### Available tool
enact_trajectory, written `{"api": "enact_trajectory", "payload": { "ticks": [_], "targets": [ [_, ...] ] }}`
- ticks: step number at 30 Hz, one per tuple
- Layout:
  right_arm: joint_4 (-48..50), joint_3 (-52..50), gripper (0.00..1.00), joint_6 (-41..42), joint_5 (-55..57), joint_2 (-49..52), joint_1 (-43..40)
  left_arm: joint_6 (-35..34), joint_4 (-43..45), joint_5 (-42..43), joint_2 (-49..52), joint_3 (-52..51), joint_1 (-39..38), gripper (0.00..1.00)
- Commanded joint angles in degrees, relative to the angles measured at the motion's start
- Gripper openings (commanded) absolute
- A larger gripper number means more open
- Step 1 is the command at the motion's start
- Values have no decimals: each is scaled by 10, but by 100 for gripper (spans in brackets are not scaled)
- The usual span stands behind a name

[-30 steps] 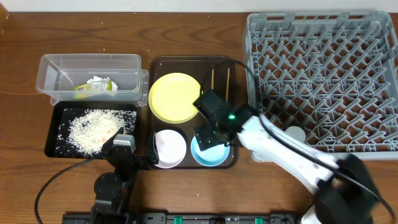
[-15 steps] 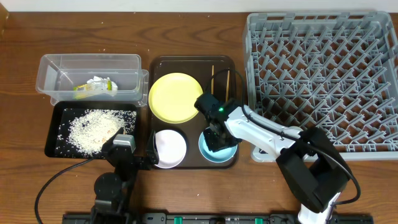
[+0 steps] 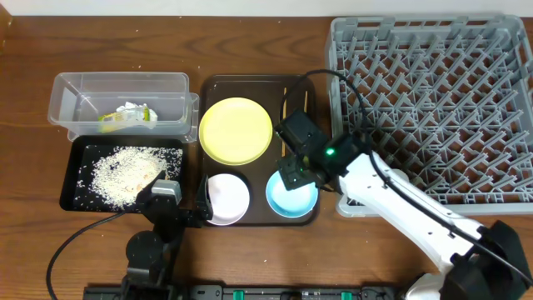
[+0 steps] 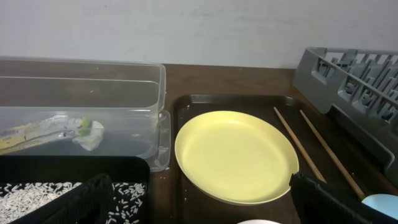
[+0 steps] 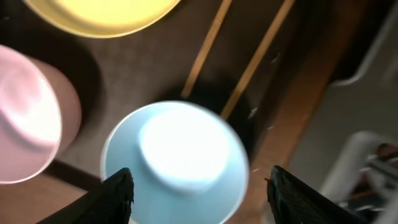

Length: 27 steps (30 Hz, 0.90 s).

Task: Sort waste into correct bins and load items into the dishwasher rack
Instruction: 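Reach the right gripper to the blue bowl and grasp its rim, then carry the blue bowl into the dish rack and release it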

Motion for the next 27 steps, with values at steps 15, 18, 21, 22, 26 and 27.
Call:
{"api": "enact_trajectory", "payload": {
  "ticks": [15, 18, 21, 22, 26, 27],
  "targets": [
    [0, -2, 10, -59, -52, 165, -19, 7, -5, -7, -4, -15, 0, 93],
    [-1, 0, 6, -52, -47, 134, -20, 7, -5, -7, -4, -15, 0, 93],
    [-2, 0, 4, -40, -21, 86, -25, 7, -5, -7, -4, -15, 0, 93],
    [-3, 0, 2, -37, -10, 65, -27, 7, -5, -7, -4, -15, 0, 93],
    [-7, 0, 1, -9, 51, -23, -40, 7, -5, -7, -4, -15, 0, 93],
    [-10, 0, 1, 1, 69, -41, -44, 7, -5, -7, -4, -15, 0, 93]
  ]
}}
